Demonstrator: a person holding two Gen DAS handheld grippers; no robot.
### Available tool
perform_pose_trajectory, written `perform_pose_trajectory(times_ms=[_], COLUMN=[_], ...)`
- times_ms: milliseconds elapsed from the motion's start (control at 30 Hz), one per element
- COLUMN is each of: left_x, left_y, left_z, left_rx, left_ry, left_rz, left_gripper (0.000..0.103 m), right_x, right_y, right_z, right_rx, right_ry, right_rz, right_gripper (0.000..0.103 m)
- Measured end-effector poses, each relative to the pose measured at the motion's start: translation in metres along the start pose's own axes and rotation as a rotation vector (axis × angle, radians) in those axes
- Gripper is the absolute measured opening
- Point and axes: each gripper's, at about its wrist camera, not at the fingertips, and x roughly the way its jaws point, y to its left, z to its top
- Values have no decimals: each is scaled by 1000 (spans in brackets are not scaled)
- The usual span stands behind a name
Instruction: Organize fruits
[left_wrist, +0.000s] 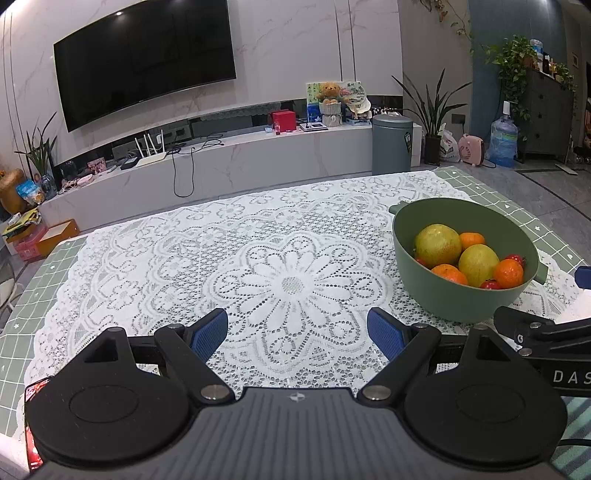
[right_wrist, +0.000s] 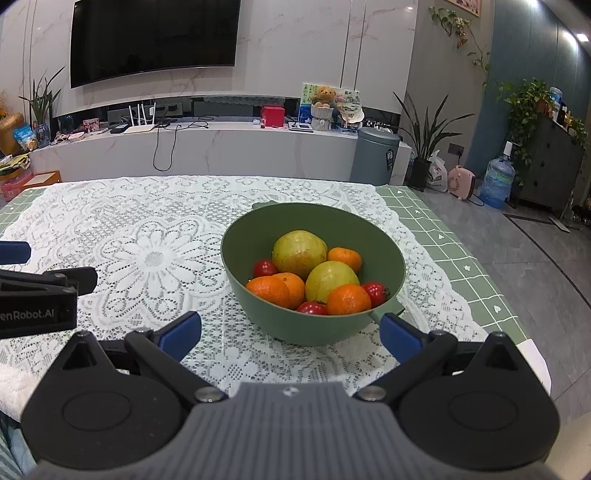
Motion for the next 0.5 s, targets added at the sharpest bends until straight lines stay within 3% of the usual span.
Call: perform_pose_trajectory(times_ms=[500], left_x=[1], left_y=[0], left_z=[0], left_rx=[-1], left_ry=[1], left_rz=[-1], left_gripper=[100], right_x=[5], right_y=[-2], right_z=[-2], right_rx=[16], right_ry=[23], right_rz=[-1], right_gripper=[99])
